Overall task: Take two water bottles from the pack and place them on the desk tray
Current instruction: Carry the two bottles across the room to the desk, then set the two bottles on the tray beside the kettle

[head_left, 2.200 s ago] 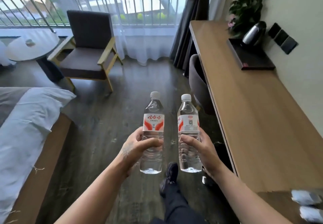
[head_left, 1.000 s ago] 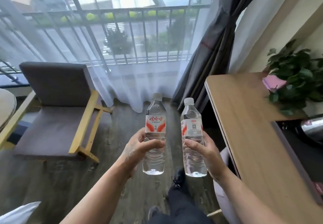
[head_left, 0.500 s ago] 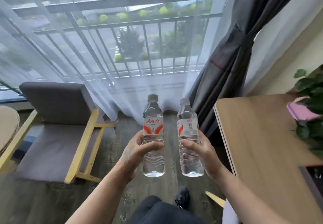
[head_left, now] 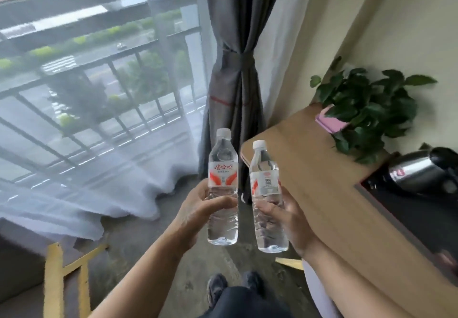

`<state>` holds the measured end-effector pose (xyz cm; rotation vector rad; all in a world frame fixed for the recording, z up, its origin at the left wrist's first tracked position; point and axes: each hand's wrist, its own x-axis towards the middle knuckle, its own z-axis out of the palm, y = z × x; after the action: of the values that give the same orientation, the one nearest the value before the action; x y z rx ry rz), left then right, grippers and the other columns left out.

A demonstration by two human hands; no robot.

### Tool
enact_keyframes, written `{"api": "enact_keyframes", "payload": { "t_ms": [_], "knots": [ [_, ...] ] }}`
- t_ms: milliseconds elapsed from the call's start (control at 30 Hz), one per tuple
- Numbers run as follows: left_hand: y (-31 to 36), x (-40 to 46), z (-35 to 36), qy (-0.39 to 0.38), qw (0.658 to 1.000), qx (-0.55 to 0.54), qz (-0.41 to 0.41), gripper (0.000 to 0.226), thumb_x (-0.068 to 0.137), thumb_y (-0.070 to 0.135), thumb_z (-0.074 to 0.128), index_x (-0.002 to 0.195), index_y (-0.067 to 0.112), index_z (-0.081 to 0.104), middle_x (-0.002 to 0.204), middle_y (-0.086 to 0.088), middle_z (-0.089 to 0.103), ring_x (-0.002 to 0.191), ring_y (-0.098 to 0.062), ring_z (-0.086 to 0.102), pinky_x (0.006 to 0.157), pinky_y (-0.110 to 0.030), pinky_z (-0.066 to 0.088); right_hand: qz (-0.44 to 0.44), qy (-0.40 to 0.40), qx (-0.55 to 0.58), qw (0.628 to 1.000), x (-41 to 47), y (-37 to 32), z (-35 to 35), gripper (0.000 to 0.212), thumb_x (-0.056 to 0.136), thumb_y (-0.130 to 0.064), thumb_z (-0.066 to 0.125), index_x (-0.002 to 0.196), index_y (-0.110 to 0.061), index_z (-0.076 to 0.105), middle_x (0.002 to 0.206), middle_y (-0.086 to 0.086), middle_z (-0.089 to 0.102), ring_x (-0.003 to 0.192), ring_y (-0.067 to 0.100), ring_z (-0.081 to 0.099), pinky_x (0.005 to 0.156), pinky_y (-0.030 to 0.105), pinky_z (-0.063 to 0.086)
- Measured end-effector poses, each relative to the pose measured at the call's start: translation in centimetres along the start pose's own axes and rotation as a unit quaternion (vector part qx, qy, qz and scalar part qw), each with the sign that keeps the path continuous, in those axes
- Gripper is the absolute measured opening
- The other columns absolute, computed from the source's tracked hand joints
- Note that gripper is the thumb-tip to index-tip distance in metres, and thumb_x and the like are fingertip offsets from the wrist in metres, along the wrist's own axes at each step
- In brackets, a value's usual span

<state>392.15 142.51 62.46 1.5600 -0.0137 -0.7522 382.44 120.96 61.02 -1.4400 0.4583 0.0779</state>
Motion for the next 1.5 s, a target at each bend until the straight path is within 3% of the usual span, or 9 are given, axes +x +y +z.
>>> {"api": "enact_keyframes", "payload": {
  "t_ms": [133,267,400,500,567,800,933,1133,1500],
  "knots": [
    [0.8,3.2,3.8,-0.115,0.992,0.047,-0.001,0.042,0.074,0.025,0.089,0.114,0.022,0.078,0.112,-0.019,0.083,0.094,-0.021,0.081,0.083,-0.033,0.068,-0.003,0.111,0.029,0.993,-2.6,0.8,-3.3,0.066,0.066,-0.052,0.084,0.125,-0.026,0.070,0.101,0.000,0.080,0.091,0.013,0.079,0.078,0.024,0.059],
    [0.4,4.8,8.9,-0.233,0.968,0.088,-0.025,0.037,0.078,0.021,0.087,0.113,0.022,0.079,0.103,-0.009,0.084,0.092,-0.020,0.081,0.079,-0.030,0.065,-0.001,0.228,0.056,0.972,-6.8,2.2,-6.4,0.065,0.067,-0.047,0.085,0.125,-0.021,0.069,0.096,0.000,0.079,0.093,0.024,0.076,0.093,0.047,0.060],
    [-0.4,4.9,14.0,-0.329,0.935,0.125,-0.044,0.042,0.071,0.028,0.089,0.112,0.023,0.081,0.102,-0.005,0.085,0.094,-0.022,0.081,0.080,-0.035,0.064,0.002,0.329,0.116,0.937,-12.1,4.1,-8.6,0.071,0.064,-0.042,0.089,0.128,-0.018,0.067,0.107,0.021,0.075,0.100,0.050,0.074,0.094,0.059,0.063],
    [-1.0,4.2,17.5,-0.386,0.910,0.146,-0.046,0.042,0.072,0.026,0.087,0.114,0.022,0.080,0.101,-0.006,0.084,0.093,-0.021,0.080,0.081,-0.035,0.063,0.001,0.389,0.161,0.907,-15.8,5.4,-9.7,0.075,0.064,-0.034,0.090,0.129,-0.009,0.063,0.101,0.022,0.075,0.083,0.031,0.080,0.068,0.036,0.065],
    [-1.3,3.7,19.6,-0.419,0.892,0.164,-0.044,0.039,0.076,0.022,0.085,0.114,0.023,0.080,0.102,-0.007,0.084,0.093,-0.020,0.080,0.081,-0.035,0.062,-0.002,0.422,0.161,0.892,-17.8,6.3,-10.3,0.071,0.066,-0.034,0.088,0.128,-0.009,0.065,0.094,0.009,0.080,0.082,0.019,0.081,0.069,0.023,0.062],
    [-1.5,2.3,25.5,-0.443,0.874,0.197,-0.041,0.048,0.075,0.025,0.087,0.120,0.017,0.076,0.119,-0.022,0.080,0.108,-0.037,0.076,0.096,-0.051,0.061,-0.016,0.451,0.171,0.876,-20.6,8.0,-12.9,0.064,0.069,-0.043,0.089,0.126,-0.021,0.069,0.102,0.001,0.084,0.093,0.017,0.081,0.080,0.024,0.061],
    [-1.4,2.1,28.3,-0.440,0.872,0.211,-0.036,0.051,0.074,0.025,0.089,0.123,0.018,0.076,0.120,-0.021,0.081,0.117,-0.047,0.074,0.105,-0.063,0.057,-0.014,0.437,0.198,0.878,-21.3,8.3,-15.4,0.065,0.068,-0.038,0.098,0.123,-0.020,0.069,0.099,0.007,0.084,0.088,0.023,0.083,0.073,0.027,0.065],
    [-1.2,2.3,33.0,-0.421,0.879,0.218,-0.046,0.037,0.073,0.022,0.088,0.108,0.023,0.079,0.098,-0.004,0.084,0.089,-0.020,0.078,0.082,-0.039,0.059,-0.005,0.427,0.199,0.882,-21.1,9.1,-20.2,0.051,0.070,-0.041,0.092,0.117,-0.032,0.073,0.099,0.015,0.082,0.086,0.029,0.080,0.081,0.046,0.063],
    [-3.0,3.9,37.5,-0.409,0.874,0.250,-0.078,0.047,0.070,0.027,0.091,0.115,0.024,0.077,0.108,-0.008,0.086,0.095,-0.020,0.083,0.084,-0.038,0.061,0.019,0.432,0.175,0.885,-20.7,10.3,-25.1,0.065,0.070,-0.053,0.087,0.128,-0.030,0.068,0.101,0.010,0.084,0.100,0.043,0.078,0.096,0.062,0.058]
  ]
}}
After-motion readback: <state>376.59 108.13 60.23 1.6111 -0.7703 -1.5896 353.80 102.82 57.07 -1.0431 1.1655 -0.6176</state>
